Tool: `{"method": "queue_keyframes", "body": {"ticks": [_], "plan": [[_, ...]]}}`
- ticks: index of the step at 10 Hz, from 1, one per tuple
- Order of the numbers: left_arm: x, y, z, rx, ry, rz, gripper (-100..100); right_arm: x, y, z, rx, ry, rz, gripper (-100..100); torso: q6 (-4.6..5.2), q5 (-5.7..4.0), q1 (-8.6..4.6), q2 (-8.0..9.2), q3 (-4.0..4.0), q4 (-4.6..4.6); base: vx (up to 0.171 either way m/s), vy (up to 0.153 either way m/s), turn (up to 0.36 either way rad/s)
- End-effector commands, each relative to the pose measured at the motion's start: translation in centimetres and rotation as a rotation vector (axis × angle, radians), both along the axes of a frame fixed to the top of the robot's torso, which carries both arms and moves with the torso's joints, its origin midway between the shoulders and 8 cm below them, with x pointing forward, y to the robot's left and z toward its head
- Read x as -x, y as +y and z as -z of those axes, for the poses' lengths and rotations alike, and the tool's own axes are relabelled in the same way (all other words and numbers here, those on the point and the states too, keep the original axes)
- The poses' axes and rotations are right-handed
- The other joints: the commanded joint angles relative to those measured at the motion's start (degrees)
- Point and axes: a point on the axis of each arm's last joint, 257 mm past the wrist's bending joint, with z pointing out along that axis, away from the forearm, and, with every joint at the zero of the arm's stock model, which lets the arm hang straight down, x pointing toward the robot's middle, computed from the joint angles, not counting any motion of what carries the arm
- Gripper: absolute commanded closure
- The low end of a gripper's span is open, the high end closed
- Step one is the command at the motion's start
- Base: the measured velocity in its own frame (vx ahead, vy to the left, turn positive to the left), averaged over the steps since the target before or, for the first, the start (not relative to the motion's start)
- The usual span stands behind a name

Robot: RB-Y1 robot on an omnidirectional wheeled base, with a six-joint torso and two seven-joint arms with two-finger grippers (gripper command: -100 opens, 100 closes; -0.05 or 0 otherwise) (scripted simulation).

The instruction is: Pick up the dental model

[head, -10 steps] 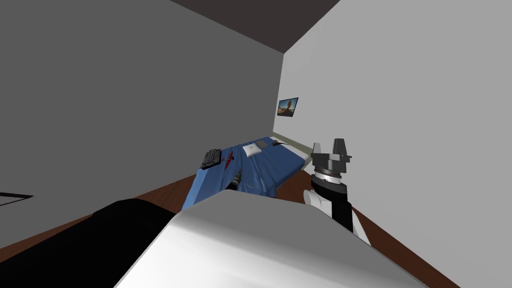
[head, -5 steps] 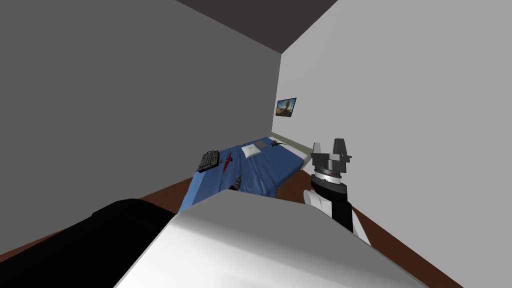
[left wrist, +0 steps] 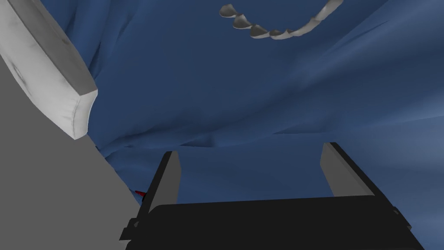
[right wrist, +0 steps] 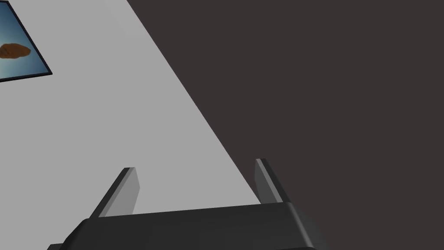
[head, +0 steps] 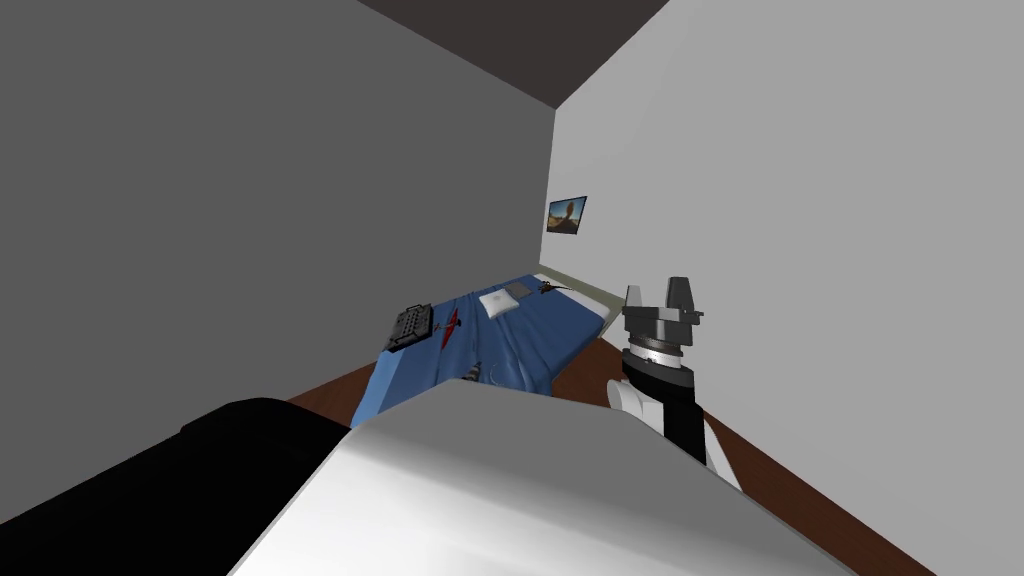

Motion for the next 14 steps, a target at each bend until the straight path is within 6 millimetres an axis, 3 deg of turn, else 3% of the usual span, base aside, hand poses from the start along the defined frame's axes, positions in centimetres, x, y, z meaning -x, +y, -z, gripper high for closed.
{"method": "queue_keyframes", "body": {"ticks": [1, 3, 4, 6, 7, 8, 9, 14], "plan": [[0.7, 0.0, 0.8, 0.000, 0.038, -0.006, -100, 0.0, 0.0, 0.0, 0.000, 0.000, 0.000, 0, 0.00, 0.00, 0.00, 0.00, 0.00, 0.00, 0.039, 0.010, -0.045], [3.5, 0.0, 3.3, 0.004, 0.141, -0.024, -100, 0.0, 0.0, 0.0, 0.000, 0.000, 0.000, 0, 0.01, -0.01, -0.06, 0.05, 0.03, 0.01, 0.036, -0.004, -0.120], [3.5, 0.0, 3.3, 0.004, 0.141, -0.024, -100, 0.0, 0.0, 0.0, 0.000, 0.000, 0.000, 0, 0.01, -0.01, -0.07, 0.03, 0.02, 0.01, 0.036, 0.001, -0.037], [6.0, -0.5, 5.2, 0.013, 0.229, -0.042, -100, 0.0, 0.0, 0.0, 0.000, 0.000, 0.000, 0, 0.00, -0.02, -0.07, 0.07, 0.04, 0.02, 0.036, -0.001, -0.102], [6.0, -0.5, 5.2, 0.013, 0.229, -0.042, -100, 0.0, 0.0, 0.0, 0.000, 0.000, 0.000, 0, 0.00, -0.02, -0.07, 0.04, 0.03, 0.01, 0.030, 0.001, -0.050], [8.0, -1.6, 6.6, 0.031, 0.300, -0.058, -100, 0.0, 0.0, 0.0, 0.000, 0.000, 0.000, 0, -0.01, -0.02, -0.06, 0.07, 0.03, 0.01, 0.039, -0.007, -0.150], [8.8, -2.5, 7.1, 0.044, 0.329, -0.064, -100, 0.0, 0.0, 0.0, 0.000, 0.000, 0.000, 0, 0.01, -0.02, -0.10, 0.04, 0.03, 0.01, 0.058, -0.012, -0.183], [10.7, -7.9, 8.4, 0.125, 0.408, -0.085, -100, 0.0, 0.0, 0.0, 0.000, 0.000, 0.000, 0, -0.01, -0.03, -0.13, 0.04, 0.02, 0.01, 0.043, -0.009, -0.077]]}}
